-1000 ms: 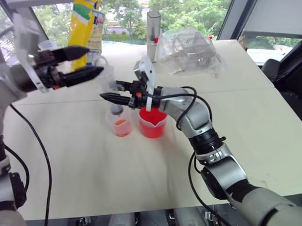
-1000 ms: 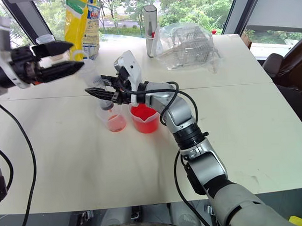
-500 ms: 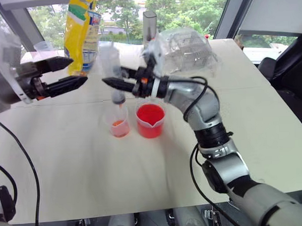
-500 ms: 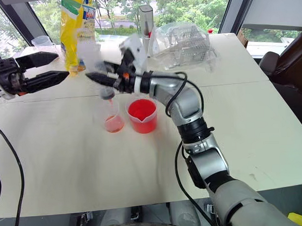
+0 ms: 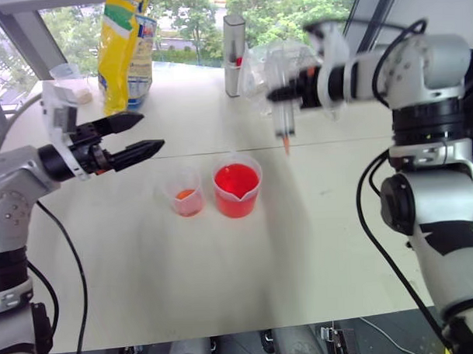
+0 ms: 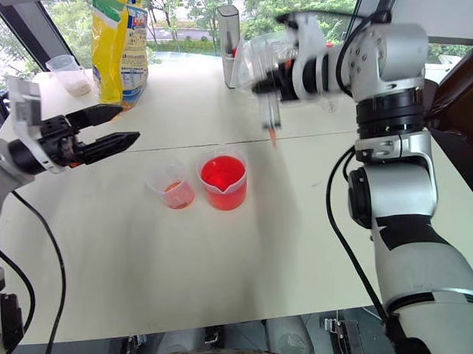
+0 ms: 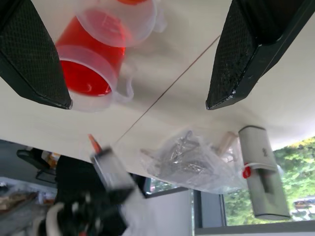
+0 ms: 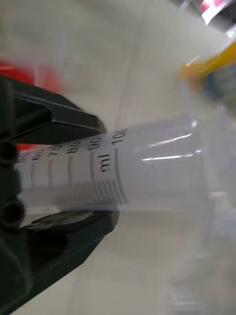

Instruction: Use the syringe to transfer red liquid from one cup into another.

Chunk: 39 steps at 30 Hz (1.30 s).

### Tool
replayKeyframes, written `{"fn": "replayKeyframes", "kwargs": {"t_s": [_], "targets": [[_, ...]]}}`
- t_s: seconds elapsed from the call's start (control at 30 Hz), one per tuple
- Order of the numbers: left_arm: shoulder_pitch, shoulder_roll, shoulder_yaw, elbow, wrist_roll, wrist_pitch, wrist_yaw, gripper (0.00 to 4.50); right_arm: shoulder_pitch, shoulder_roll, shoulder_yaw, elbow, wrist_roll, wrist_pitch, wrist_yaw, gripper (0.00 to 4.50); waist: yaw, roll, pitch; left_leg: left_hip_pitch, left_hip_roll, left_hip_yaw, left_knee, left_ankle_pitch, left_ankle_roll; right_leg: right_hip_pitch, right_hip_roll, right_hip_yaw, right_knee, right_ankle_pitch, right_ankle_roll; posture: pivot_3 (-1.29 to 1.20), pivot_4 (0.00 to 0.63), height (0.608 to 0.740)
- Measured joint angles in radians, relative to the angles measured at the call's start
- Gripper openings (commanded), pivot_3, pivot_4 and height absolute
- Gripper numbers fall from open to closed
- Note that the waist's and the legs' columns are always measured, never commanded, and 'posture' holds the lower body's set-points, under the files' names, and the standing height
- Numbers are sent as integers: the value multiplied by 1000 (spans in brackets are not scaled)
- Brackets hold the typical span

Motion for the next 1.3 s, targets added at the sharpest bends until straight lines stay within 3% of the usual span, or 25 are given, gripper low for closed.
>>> {"fn": "replayKeyframes", "kwargs": {"t_s": [0.2,0.5,0.7,0.73,0.87,0.97,1.13,1.3], "targets": [[27,-9,-8,-21,4,0,13,4475,180,-112,218,-26,28,122,64,1451,5,0,0,-1,-1,1,-1,0,1,0,0,0,-2,0,1,0,150,740],[58,9,-8,-83,2,11,4,4475,221,-112,236,-2,6,123,73,1451,6,0,0,-1,0,1,1,0,1,0,2,0,-1,0,1,0,150,740],[96,48,-19,-126,16,5,-31,4500,248,-106,200,-24,-9,123,67,4363,7,0,0,-1,0,1,2,0,1,1,3,-1,-1,0,1,0,150,740],[100,49,-27,-126,20,4,-36,4500,252,-106,194,-36,-9,123,66,4442,7,0,0,-1,0,1,2,0,1,2,3,-1,-1,0,1,0,150,740],[105,63,-44,-128,26,2,-59,4500,316,-145,188,-204,0,122,67,4442,11,0,0,-1,0,0,3,0,2,2,3,-1,-1,1,2,0,150,740],[100,75,-48,-135,22,6,-77,4500,389,-257,154,-451,43,91,112,4442,15,0,0,-2,0,0,3,-1,3,2,3,-1,-2,1,2,0,150,740],[108,95,-49,-149,0,28,-102,4500,490,-430,-61,-795,198,-4,287,4442,15,-1,1,-1,1,-1,4,-1,4,3,4,-2,-3,0,3,0,150,740],[117,126,-39,-167,-28,58,-120,4500,685,-557,-219,-979,315,-117,462,4442,14,-1,1,2,1,-2,5,-1,4,7,4,-3,-3,0,3,0,150,740]]}}
